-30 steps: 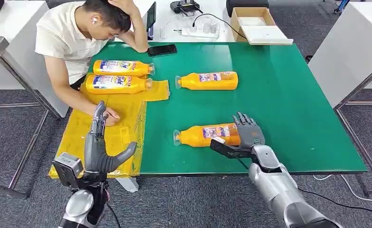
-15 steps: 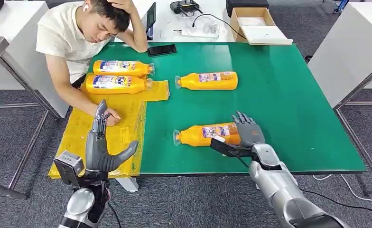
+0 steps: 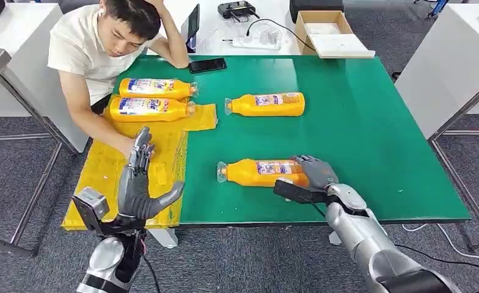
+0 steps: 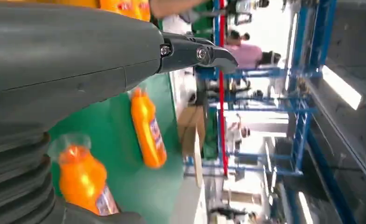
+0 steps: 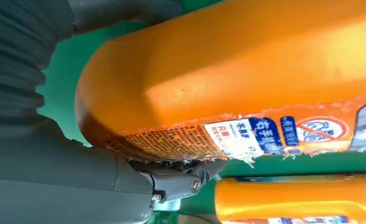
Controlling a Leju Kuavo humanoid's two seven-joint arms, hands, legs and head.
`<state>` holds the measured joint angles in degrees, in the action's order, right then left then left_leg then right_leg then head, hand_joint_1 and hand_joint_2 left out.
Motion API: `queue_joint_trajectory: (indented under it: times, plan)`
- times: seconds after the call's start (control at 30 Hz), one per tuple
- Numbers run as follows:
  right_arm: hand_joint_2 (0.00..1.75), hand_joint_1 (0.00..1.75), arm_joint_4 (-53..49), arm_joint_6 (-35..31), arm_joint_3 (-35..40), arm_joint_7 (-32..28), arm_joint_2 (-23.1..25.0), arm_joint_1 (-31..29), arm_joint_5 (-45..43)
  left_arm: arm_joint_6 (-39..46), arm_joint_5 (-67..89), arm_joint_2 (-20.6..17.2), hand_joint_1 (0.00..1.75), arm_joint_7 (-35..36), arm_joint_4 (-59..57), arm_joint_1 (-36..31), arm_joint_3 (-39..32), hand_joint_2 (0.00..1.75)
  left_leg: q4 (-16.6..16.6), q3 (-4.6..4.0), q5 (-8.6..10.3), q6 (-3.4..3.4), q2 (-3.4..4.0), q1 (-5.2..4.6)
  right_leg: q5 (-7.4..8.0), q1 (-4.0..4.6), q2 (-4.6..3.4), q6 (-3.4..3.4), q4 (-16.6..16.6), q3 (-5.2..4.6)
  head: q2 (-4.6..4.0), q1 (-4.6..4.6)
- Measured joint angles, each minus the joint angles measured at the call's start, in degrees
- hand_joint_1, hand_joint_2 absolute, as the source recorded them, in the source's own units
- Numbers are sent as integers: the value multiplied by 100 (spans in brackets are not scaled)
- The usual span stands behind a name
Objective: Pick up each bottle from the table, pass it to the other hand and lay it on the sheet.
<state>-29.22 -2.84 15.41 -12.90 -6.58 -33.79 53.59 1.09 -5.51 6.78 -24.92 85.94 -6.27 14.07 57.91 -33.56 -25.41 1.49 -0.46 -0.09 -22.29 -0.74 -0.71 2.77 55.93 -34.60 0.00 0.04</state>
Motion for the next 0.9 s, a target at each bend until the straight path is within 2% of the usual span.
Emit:
queue_joint_trajectory:
  times: [0.3,0.43,0.57,0.7,0.9]
  plan:
    - [175,175,20,-22,105,-203,-46,64,-301,-33,2,-52,0,31,2,19,98,175,0,13,0,0,-1,0,-1,0,1,-1,-1,17,0,0]
    - [175,175,2,-233,72,-559,-9,199,-847,50,-28,-61,0,116,2,52,101,175,0,16,-1,1,-2,0,-1,0,2,-1,0,23,0,-2]
    - [175,175,-347,-714,-94,-880,174,643,-1487,572,-355,-18,0,297,39,225,96,175,-1,10,-3,0,-2,2,-1,3,2,-1,1,18,-2,-2]
    - [175,175,-1140,-970,-277,-1239,448,1322,-2220,985,-603,20,0,236,340,475,90,175,-1,-17,-2,-1,-12,10,-5,9,4,-2,2,-3,0,0]
    - [175,175,-1842,-988,-374,-1289,616,1831,-2380,1058,-614,20,0,203,677,666,90,175,-1,-45,0,-1,-16,8,-4,6,7,-2,2,-29,0,-2]
